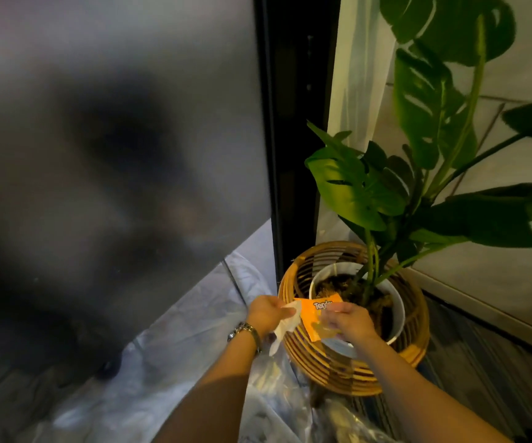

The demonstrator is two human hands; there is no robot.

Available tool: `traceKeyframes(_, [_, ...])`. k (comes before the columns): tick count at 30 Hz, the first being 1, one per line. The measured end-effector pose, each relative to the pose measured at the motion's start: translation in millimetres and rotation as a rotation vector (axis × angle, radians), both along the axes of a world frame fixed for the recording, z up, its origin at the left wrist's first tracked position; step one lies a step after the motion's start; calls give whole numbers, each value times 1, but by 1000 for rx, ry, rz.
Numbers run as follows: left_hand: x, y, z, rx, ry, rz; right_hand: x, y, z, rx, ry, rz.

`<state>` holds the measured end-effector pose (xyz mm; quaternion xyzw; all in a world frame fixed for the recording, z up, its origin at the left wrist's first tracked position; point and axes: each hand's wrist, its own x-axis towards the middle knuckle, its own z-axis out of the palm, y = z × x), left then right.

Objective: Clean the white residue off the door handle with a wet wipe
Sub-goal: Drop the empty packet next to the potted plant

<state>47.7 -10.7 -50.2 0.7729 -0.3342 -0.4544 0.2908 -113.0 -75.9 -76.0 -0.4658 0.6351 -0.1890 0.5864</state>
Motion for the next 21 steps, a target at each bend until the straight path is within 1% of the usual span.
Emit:
traceKeyframes(2, [2,6,36,-57,-3,-34,12,12,49,1,-149,154])
traceKeyframes(5, [10,17,108,-133,-29,-83,31,26,126,-1,-267,399])
traceKeyframes(6, [11,24,134,-155,-51,-95,35,30,150,-30,-277,459])
traceKeyframes(8, [19,40,191,-218,-111,-85,44,39,202,-89,-246,500])
traceKeyframes(10, [28,58,240,-288,-160,-31,51,49,249,-102,-221,467])
traceKeyframes(11, [34,68,265,-319,-203,2,55,55,274,-102,-237,461])
traceKeyframes(14, [54,111,337,-377,-338,118,68,81,345,-148,-290,579])
traceKeyframes(18, [72,174,407,-487,-463,313,95,117,410,-176,-472,735])
traceKeyframes(21, [77,220,442,-550,-558,377,119,159,444,-144,-624,787])
